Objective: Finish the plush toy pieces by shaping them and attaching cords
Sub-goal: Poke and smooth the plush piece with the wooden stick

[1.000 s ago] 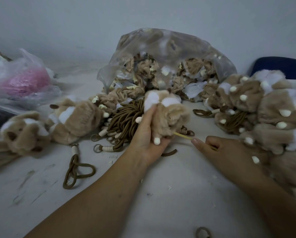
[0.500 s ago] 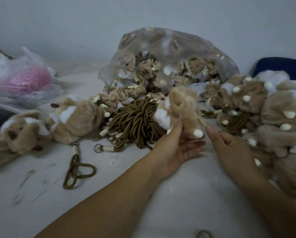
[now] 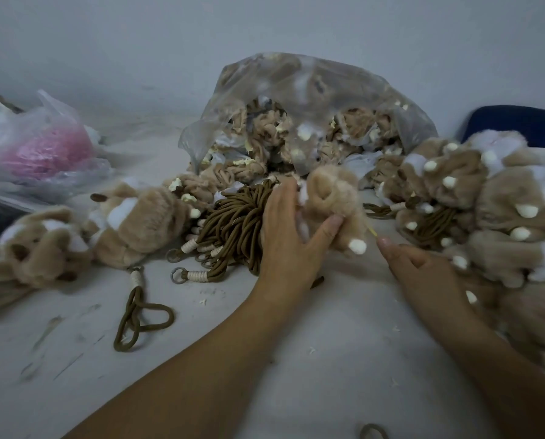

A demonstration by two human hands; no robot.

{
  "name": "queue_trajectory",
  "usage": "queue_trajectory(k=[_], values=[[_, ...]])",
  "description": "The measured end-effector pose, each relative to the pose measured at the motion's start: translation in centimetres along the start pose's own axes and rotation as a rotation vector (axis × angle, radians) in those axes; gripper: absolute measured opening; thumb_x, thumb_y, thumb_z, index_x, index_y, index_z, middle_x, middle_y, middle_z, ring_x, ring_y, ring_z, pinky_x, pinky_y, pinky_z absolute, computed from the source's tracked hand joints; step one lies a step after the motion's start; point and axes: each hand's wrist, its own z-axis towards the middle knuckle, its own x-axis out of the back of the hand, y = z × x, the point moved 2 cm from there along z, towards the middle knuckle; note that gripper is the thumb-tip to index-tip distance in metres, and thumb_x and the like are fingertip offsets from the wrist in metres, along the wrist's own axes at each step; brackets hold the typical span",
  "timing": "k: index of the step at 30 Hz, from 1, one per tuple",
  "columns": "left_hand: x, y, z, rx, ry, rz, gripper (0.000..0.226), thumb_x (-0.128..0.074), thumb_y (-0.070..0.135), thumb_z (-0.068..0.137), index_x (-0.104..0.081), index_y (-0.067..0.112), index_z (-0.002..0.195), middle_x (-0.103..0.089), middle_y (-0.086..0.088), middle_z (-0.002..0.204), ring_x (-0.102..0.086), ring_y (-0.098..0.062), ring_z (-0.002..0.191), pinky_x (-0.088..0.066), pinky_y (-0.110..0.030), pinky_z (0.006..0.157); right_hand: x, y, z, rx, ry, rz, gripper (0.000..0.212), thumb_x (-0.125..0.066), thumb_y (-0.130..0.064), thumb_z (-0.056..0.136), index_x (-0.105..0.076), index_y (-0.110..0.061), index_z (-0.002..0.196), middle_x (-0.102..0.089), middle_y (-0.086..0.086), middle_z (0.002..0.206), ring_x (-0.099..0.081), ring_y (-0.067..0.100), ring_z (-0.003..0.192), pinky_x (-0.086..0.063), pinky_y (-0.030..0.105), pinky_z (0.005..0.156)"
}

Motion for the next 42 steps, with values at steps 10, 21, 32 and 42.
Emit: queue_trajectory(k=[10,21,32,42], values=[[0.4,-0.1,0.0,-0.059,0.142,-0.031,0.028,-0.034,0.041,0.097,-0.046,0.016,0.095,-0.05,0.005,0.089,-0.049,-0.013,0.083,-0.04,-0.028,0.072,0.4,0.0,-0.1,0.074,0.013,-0.168,0.071,-0.041,-0.081,0.068,-0.033,-0.01,0.062,-0.028,-0.004,0.048,-0.029,0.007,0.042,-0.029,0.026,0.044],[0.6,0.5,-0.4,-0.09,0.036,-0.092,0.043,-0.031,0.063,0.091,-0.052,0.03,0.108,-0.058,0.022,0.093,-0.056,0.013,0.089,-0.044,-0.01,0.078,0.6,-1.0,-0.6,0.179,-0.01,-0.129,0.064,-0.049,-0.07,0.071,-0.029,-0.011,0.058,-0.025,-0.004,0.05,-0.027,0.007,0.046,-0.026,0.027,0.047],[-1.0,0.6,-1.2,-0.013,-0.12,-0.182,0.019,-0.041,0.034,0.104,-0.054,0.035,0.091,-0.063,0.003,0.084,-0.06,-0.001,0.077,-0.045,-0.012,0.066,-0.6,-0.6,-0.7,0.068,0.011,-0.09,0.059,-0.048,-0.06,0.079,-0.042,-0.003,0.065,-0.033,-0.002,0.053,-0.027,0.006,0.046,-0.023,0.022,0.043],[0.0,0.3,0.1,0.133,0.033,-0.411,0.029,-0.043,0.045,0.1,-0.065,0.026,0.103,-0.069,0.016,0.094,-0.065,-0.001,0.098,-0.05,-0.017,0.087,-0.2,-0.6,-0.4,0.143,0.041,-0.23,0.074,-0.04,-0.082,0.068,-0.034,-0.008,0.064,-0.027,-0.002,0.049,-0.029,0.008,0.045,-0.03,0.032,0.049]])
